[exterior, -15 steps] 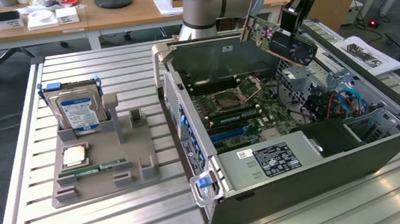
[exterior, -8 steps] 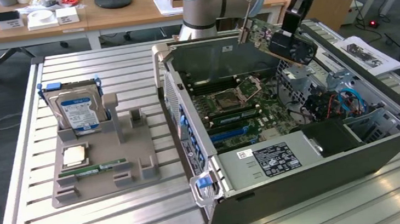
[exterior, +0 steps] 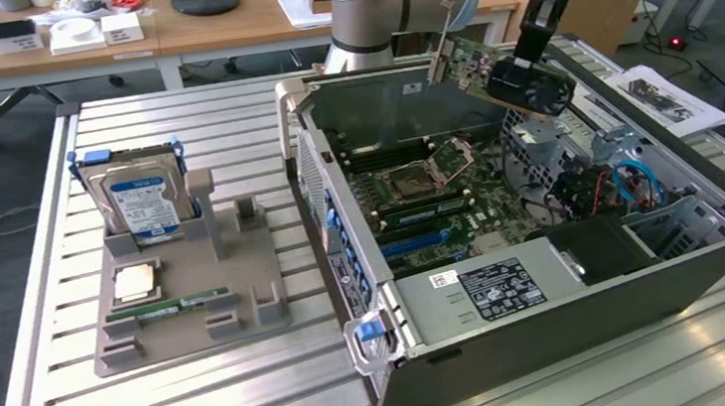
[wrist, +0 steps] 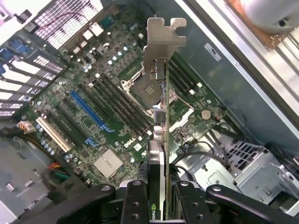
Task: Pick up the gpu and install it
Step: 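Insert the gpu into the slot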
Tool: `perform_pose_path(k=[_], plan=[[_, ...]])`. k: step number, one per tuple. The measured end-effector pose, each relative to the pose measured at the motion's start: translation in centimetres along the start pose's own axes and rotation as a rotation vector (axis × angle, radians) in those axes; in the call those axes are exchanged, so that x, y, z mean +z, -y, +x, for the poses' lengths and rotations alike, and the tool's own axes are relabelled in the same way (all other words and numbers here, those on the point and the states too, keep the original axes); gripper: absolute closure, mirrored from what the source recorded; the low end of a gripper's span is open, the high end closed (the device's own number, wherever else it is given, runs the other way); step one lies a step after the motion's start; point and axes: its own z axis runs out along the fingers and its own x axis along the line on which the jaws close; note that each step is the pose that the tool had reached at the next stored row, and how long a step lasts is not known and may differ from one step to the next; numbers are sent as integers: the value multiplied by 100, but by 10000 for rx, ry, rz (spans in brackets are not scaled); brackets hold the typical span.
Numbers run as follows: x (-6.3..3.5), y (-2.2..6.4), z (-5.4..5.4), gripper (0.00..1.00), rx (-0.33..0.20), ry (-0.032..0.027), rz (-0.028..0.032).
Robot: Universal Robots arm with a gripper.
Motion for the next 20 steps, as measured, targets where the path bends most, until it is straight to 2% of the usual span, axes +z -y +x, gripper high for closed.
perform_pose_path(k=[20], plan=[[10,1,0,73,-2844,-206,-62]])
